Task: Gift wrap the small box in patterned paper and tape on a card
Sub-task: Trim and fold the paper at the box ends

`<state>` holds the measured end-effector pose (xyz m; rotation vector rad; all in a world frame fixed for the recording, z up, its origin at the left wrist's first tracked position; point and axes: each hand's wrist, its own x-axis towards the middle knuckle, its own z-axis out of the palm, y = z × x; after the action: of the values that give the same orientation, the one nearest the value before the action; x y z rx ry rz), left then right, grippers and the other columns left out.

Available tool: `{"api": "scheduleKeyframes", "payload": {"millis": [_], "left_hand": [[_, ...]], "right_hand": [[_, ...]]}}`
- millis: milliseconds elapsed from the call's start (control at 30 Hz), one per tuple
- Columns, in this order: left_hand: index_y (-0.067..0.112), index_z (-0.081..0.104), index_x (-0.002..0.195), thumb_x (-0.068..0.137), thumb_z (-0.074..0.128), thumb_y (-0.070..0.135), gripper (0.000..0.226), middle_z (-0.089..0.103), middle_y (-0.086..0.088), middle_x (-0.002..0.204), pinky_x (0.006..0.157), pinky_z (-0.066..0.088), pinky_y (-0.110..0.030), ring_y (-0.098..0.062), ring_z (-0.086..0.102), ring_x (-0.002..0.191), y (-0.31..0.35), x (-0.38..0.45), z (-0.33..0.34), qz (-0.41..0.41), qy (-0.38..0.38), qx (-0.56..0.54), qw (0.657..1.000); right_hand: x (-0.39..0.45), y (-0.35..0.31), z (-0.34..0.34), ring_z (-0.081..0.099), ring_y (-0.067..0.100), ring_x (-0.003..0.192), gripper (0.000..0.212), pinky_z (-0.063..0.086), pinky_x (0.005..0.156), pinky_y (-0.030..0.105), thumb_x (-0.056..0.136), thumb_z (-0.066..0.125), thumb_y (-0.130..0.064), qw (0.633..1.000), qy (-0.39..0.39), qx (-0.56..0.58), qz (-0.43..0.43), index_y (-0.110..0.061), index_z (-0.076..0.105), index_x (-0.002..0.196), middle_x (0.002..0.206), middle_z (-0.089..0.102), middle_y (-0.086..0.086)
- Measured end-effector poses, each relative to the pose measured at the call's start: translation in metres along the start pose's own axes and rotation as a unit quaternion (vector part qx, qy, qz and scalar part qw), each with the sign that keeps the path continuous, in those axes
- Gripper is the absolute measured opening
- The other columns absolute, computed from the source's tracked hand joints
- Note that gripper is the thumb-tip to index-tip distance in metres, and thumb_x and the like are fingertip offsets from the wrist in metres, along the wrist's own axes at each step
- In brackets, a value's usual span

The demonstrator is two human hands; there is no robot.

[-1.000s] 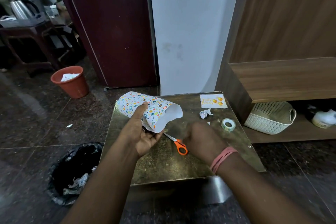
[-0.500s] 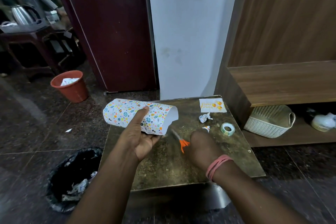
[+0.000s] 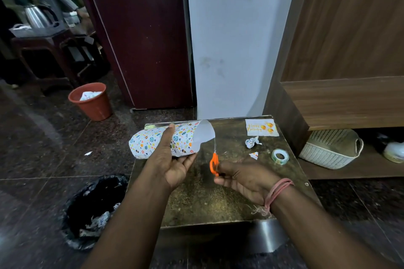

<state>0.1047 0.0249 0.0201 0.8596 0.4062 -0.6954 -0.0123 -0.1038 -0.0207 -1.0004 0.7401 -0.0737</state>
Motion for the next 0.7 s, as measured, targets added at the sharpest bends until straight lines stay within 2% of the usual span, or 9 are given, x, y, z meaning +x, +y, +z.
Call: {"api": "scheduleKeyframes", "payload": {"millis": [100, 200, 233, 333, 433, 500, 600, 667, 700], "left_hand": [[0.007, 0.058, 0.135, 0.088, 0.079, 0.029, 0.056, 0.076, -0.015, 0.110, 0.078, 0.059, -0.048, -0.029, 0.073, 0.101, 0.000, 0.001, -0.001, -0.003, -0.002, 0.001, 1.000], [0.007, 0.058, 0.134, 0.088, 0.079, 0.029, 0.055, 0.077, -0.015, 0.106, 0.077, 0.059, -0.049, -0.030, 0.073, 0.099, 0.000, 0.001, -0.001, -0.006, -0.003, 0.000, 1.000], [0.007, 0.058, 0.134, 0.088, 0.079, 0.029, 0.054, 0.078, -0.015, 0.103, 0.077, 0.059, -0.048, -0.029, 0.073, 0.098, 0.001, 0.001, -0.001, -0.006, -0.004, 0.000, 1.000], [0.006, 0.058, 0.134, 0.089, 0.079, 0.028, 0.054, 0.077, -0.015, 0.105, 0.078, 0.059, -0.049, -0.030, 0.073, 0.100, 0.001, 0.000, -0.001, -0.007, -0.003, -0.005, 1.000], [0.006, 0.058, 0.134, 0.089, 0.079, 0.028, 0.055, 0.076, -0.015, 0.110, 0.081, 0.060, -0.049, -0.030, 0.073, 0.101, 0.002, -0.002, 0.000, -0.007, -0.003, -0.010, 1.000], [0.005, 0.058, 0.132, 0.088, 0.080, 0.028, 0.054, 0.077, -0.016, 0.106, 0.084, 0.060, -0.050, -0.030, 0.073, 0.100, 0.003, -0.002, 0.000, -0.007, -0.003, -0.015, 1.000], [0.003, 0.060, 0.128, 0.087, 0.081, 0.028, 0.052, 0.078, -0.015, 0.098, 0.084, 0.060, -0.050, -0.030, 0.074, 0.097, 0.006, -0.002, 0.000, -0.010, -0.006, -0.022, 1.000], [0.003, 0.060, 0.129, 0.087, 0.081, 0.029, 0.054, 0.078, -0.017, 0.102, 0.081, 0.062, -0.052, -0.031, 0.074, 0.099, 0.007, -0.002, 0.000, -0.015, -0.013, -0.018, 1.000], [0.002, 0.060, 0.130, 0.087, 0.081, 0.029, 0.055, 0.078, -0.017, 0.105, 0.079, 0.063, -0.053, -0.031, 0.074, 0.101, 0.007, -0.002, 0.000, -0.019, -0.016, -0.014, 1.000]], "right_hand": [[0.001, -0.001, 0.001, 0.064, 0.016, 0.070, 0.023, 0.058, 0.055, 0.024, 0.083, 0.075, 0.000, 0.998, -0.004, 0.054, 0.021, 0.010, 0.068, 0.102, 0.086, 0.063, 0.015], [0.001, -0.003, -0.001, 0.062, 0.016, 0.076, 0.042, 0.059, 0.055, 0.023, 0.068, 0.082, -0.008, 0.996, -0.012, 0.082, 0.035, 0.010, 0.071, 0.104, 0.089, 0.064, 0.013], [0.000, -0.003, 0.000, 0.062, 0.016, 0.077, 0.040, 0.059, 0.055, 0.023, 0.066, 0.082, -0.007, 0.996, -0.015, 0.085, 0.037, 0.009, 0.071, 0.100, 0.089, 0.065, 0.013], [0.003, 0.004, 0.000, 0.067, 0.019, 0.077, 0.017, 0.060, 0.056, 0.024, 0.077, 0.078, 0.005, 0.995, -0.001, 0.095, 0.027, 0.011, 0.069, 0.091, 0.088, 0.068, 0.017], [0.008, 0.011, 0.001, 0.071, 0.019, 0.074, 0.022, 0.059, 0.059, 0.024, 0.080, 0.077, 0.007, 0.997, 0.013, 0.070, -0.010, 0.016, 0.067, 0.097, 0.086, 0.070, 0.017], [0.009, 0.015, 0.000, 0.068, 0.017, 0.074, 0.022, 0.058, 0.062, 0.024, 0.081, 0.079, -0.002, 0.999, 0.007, -0.006, -0.045, 0.013, 0.068, 0.093, 0.084, 0.068, 0.014], [0.009, 0.018, 0.000, 0.065, 0.018, 0.075, 0.038, 0.057, 0.069, 0.028, 0.071, 0.088, -0.024, 0.994, -0.024, -0.094, -0.058, 0.006, 0.075, 0.091, 0.084, 0.071, 0.009], [0.007, 0.017, 0.001, 0.065, 0.021, 0.075, 0.050, 0.057, 0.075, 0.032, 0.062, 0.090, -0.038, 0.988, -0.037, -0.135, -0.063, 0.001, 0.078, 0.090, 0.086, 0.075, 0.007], [0.006, 0.016, 0.002, 0.065, 0.022, 0.073, 0.049, 0.057, 0.075, 0.032, 0.063, 0.090, -0.041, 0.985, -0.034, -0.153, -0.073, -0.001, 0.078, 0.090, 0.085, 0.075, 0.007]]}}
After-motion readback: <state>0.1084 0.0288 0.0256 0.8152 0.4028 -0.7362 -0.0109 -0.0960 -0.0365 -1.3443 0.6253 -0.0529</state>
